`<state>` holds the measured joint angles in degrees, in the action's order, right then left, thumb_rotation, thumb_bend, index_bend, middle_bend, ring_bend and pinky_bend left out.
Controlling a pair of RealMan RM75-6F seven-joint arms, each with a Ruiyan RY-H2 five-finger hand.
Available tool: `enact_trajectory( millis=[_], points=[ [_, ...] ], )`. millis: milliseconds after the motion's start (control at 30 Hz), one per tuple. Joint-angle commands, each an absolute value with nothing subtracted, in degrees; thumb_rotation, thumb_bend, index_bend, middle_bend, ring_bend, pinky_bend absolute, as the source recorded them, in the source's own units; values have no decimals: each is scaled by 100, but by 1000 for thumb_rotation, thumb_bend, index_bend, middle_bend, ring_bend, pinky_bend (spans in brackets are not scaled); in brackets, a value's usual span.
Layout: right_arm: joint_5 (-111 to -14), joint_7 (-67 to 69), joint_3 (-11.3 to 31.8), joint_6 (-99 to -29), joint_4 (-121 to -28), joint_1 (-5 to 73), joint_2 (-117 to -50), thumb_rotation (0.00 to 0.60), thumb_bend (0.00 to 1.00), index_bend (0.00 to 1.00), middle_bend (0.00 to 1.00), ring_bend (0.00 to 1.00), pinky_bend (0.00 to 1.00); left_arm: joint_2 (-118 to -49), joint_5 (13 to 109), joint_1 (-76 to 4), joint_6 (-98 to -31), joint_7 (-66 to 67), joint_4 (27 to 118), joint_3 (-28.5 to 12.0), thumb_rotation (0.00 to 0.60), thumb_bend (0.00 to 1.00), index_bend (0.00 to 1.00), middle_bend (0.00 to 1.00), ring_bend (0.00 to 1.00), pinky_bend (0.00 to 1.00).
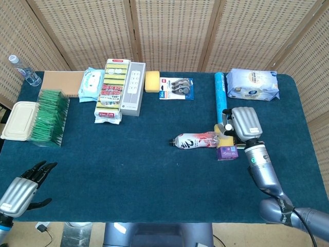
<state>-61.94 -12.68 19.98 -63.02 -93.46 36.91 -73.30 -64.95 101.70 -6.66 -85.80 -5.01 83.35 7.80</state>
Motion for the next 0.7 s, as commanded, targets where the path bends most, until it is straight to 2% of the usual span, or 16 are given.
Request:
enact_trajectory(
  millis=[33, 700],
  points=[
    [-6165, -1215, 1978, -6238, -9258, 3733, -7359, 600, 429, 786, 994, 1000, 1000, -6494, 10168, -667, -8575, -483, 8350, 780, 600, 113, 1, 170, 105, 299],
    [-5821, -1177, 1881, -5917, -8813, 3973, -7627, 600, 399, 785, 970, 1000, 1000, -6466, 10120, -693, -8550, -554, 8340, 765, 600, 114, 1, 170, 104, 299]
  ],
)
